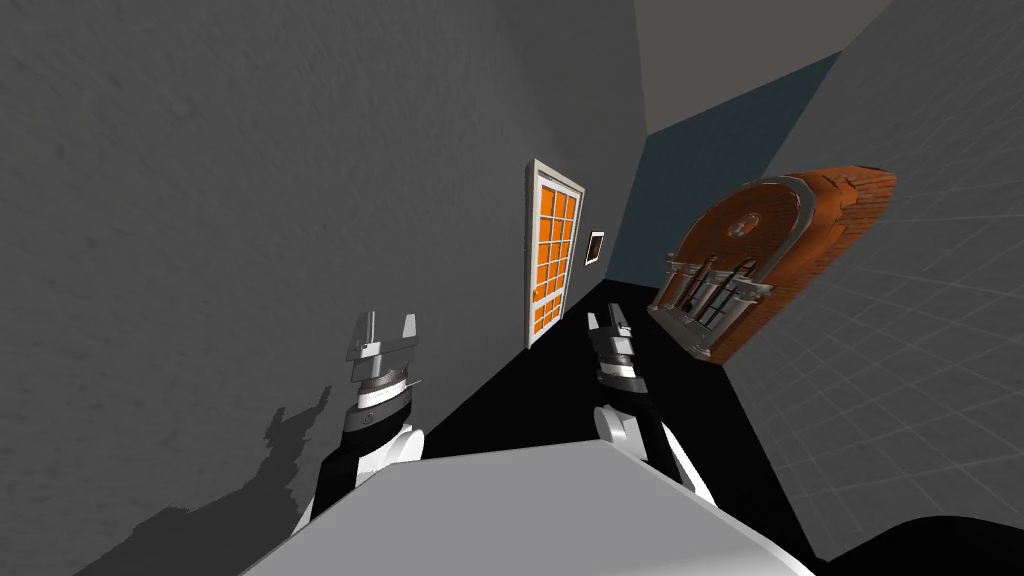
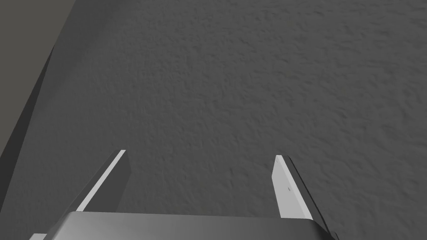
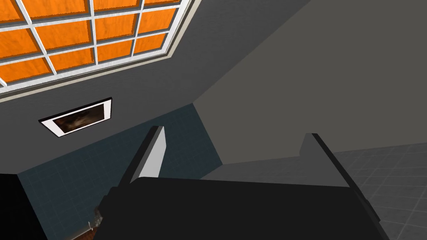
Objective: Pull the door open
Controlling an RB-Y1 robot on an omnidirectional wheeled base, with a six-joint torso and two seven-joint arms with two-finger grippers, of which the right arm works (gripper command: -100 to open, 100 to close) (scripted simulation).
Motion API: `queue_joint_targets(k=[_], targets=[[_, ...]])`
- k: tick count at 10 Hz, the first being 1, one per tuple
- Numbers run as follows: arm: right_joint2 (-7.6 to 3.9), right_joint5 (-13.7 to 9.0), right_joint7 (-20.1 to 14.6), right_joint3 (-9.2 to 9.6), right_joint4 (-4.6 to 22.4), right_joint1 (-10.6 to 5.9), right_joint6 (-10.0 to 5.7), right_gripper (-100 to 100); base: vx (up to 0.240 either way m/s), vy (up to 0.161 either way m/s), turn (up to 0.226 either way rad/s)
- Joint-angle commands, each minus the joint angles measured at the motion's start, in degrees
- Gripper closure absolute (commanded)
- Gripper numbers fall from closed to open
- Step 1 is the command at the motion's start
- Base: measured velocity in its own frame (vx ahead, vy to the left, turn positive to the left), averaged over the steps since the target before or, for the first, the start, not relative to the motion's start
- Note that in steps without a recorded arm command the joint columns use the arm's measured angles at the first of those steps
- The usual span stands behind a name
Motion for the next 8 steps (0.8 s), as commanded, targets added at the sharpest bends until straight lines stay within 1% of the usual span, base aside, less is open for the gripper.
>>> queue_joint_targets(k=[1, 2, 4, 8], targets=[[-0.30, -0.56, 0.28, -0.08, 0.14, 0.01, 0.31, -100, -0.242, -0.015, 0.044], [-0.51, -0.94, 0.47, -0.14, 0.31, -0.03, 0.49, -100, -0.270, -0.019, 0.054], [-0.88, -1.70, 0.86, -0.27, 0.65, -0.12, 0.84, -100, -0.275, 0.042, 0.052], [-2.20, -5.24, 2.64, -0.84, 2.22, -0.50, 2.48, -100, -0.259, 0.050, 0.107]])
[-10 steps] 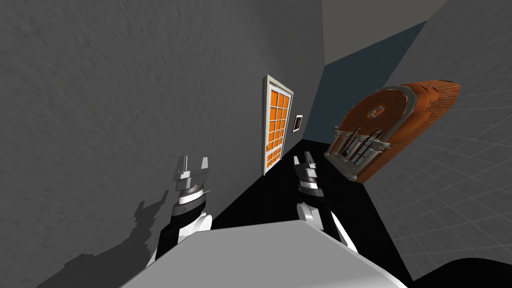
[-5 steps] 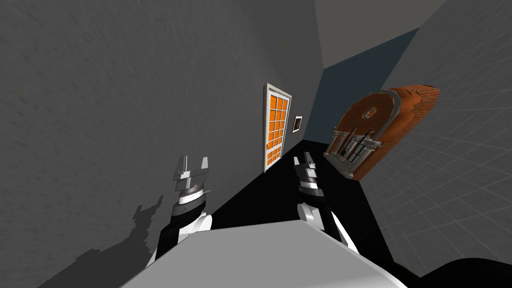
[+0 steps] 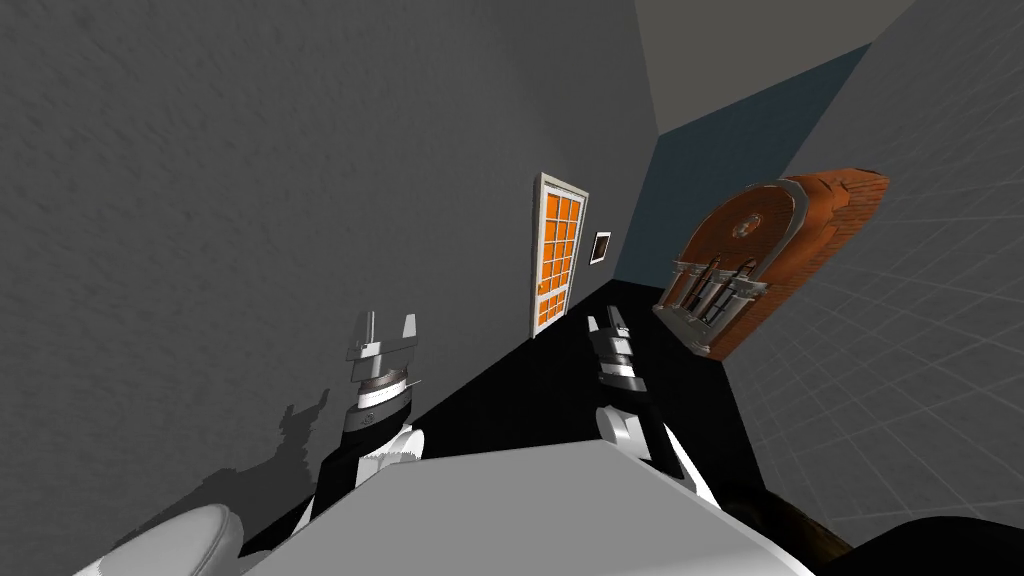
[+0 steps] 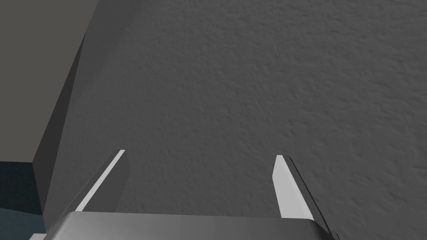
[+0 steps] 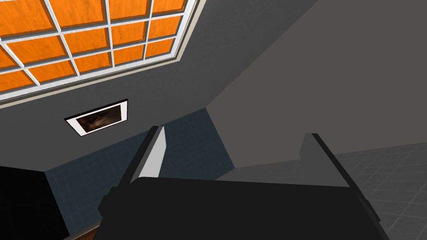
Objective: Pull the door open
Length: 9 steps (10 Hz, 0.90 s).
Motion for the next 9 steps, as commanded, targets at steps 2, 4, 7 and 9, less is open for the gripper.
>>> queue_joint_targets(k=[2, 4, 7, 9], targets=[[-0.98, -2.46, 1.14, -0.51, 0.95, -0.23, 1.21, -100, -0.275, 0.052, 0.091], [-1.52, -4.54, 2.19, -0.85, 1.87, -0.46, 2.18, -100, -0.234, 0.073, 0.123], [-2.25, -7.45, 3.66, -1.32, 3.17, -0.77, 3.53, -100, -0.124, 0.044, 0.116], [-2.79, -9.63, 4.76, -1.67, 4.14, -1.01, 4.54, -100, -0.145, 0.057, 0.108]])
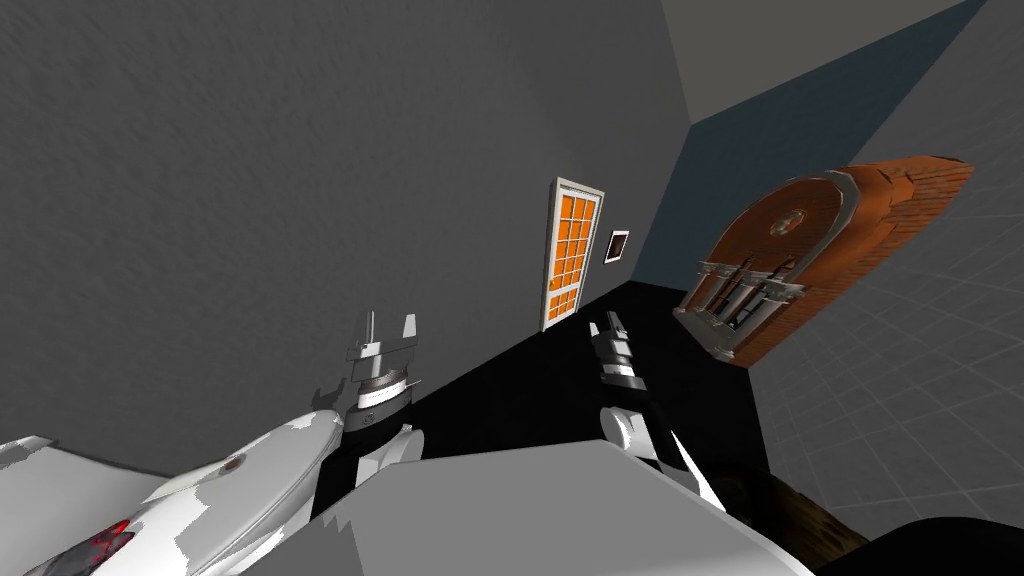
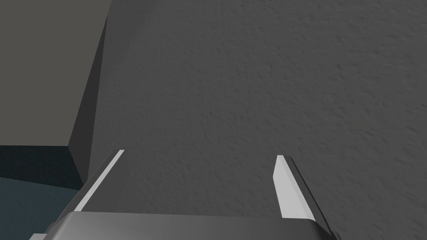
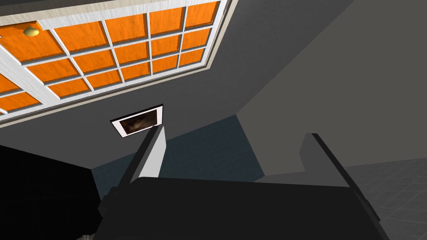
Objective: Pull the door open
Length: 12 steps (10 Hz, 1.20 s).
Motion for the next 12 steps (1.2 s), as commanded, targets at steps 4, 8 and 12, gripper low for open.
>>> queue_joint_targets(k=[4, 8, 12], targets=[[-1.04, -4.96, 2.50, -0.90, 2.29, -0.67, 2.38, -100, -0.123, 0.061, 0.123], [-1.71, -9.06, 4.57, -1.56, 4.11, -1.12, 4.29, -100, -0.059, 0.037, 0.108], [-2.42, -13.79, 6.95, -2.33, 6.21, -1.63, 6.48, -100, -0.071, 0.048, 0.120]])
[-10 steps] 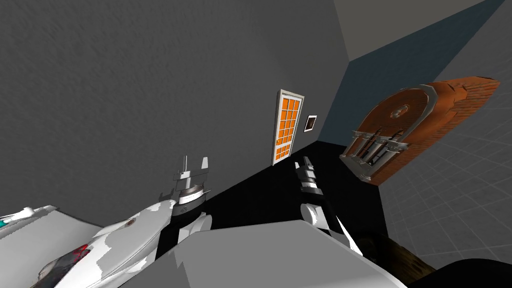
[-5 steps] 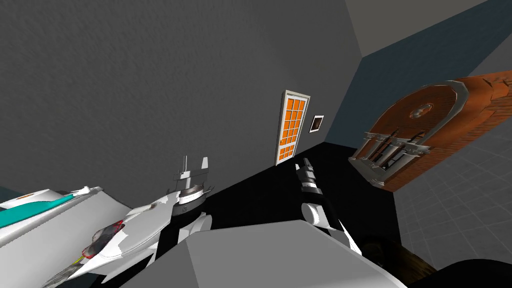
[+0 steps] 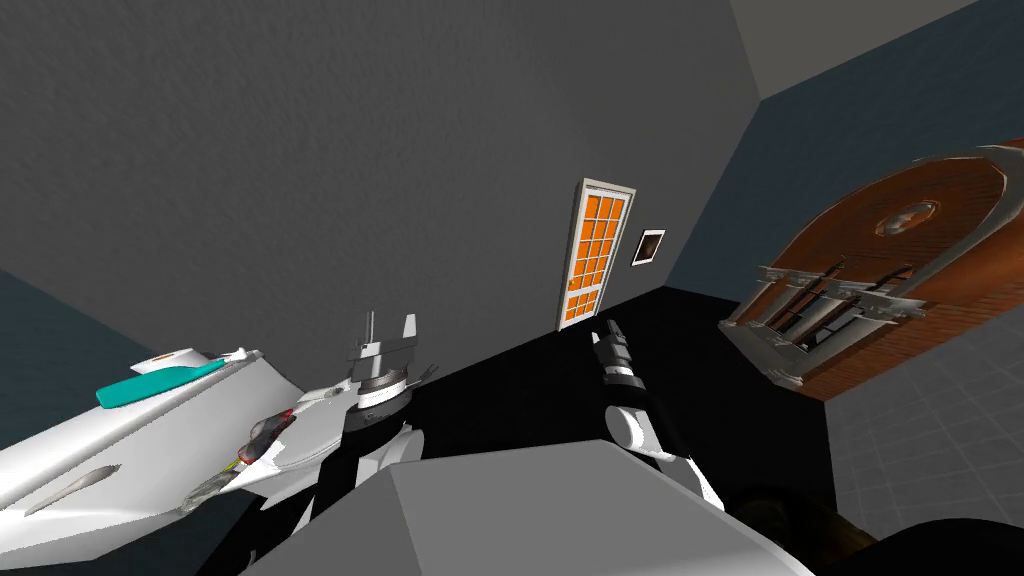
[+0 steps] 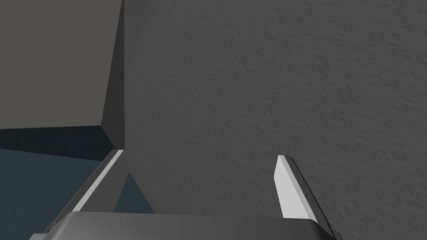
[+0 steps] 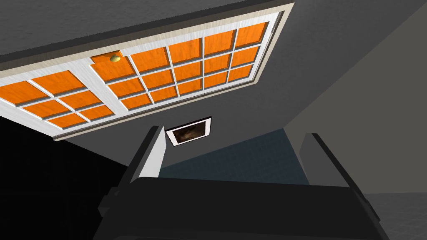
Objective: Pull the door open
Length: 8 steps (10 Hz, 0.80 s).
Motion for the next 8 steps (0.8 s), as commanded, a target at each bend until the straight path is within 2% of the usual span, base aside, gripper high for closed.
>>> queue_joint_targets(k=[1, 8], targets=[[-0.16, -1.75, 0.98, -0.18, 0.72, -0.03, 0.80, -100, -0.043, 0.030, 0.102], [-0.97, -9.17, 4.72, -1.38, 4.02, -0.83, 4.25, -100, -0.021, 0.021, 0.106]])
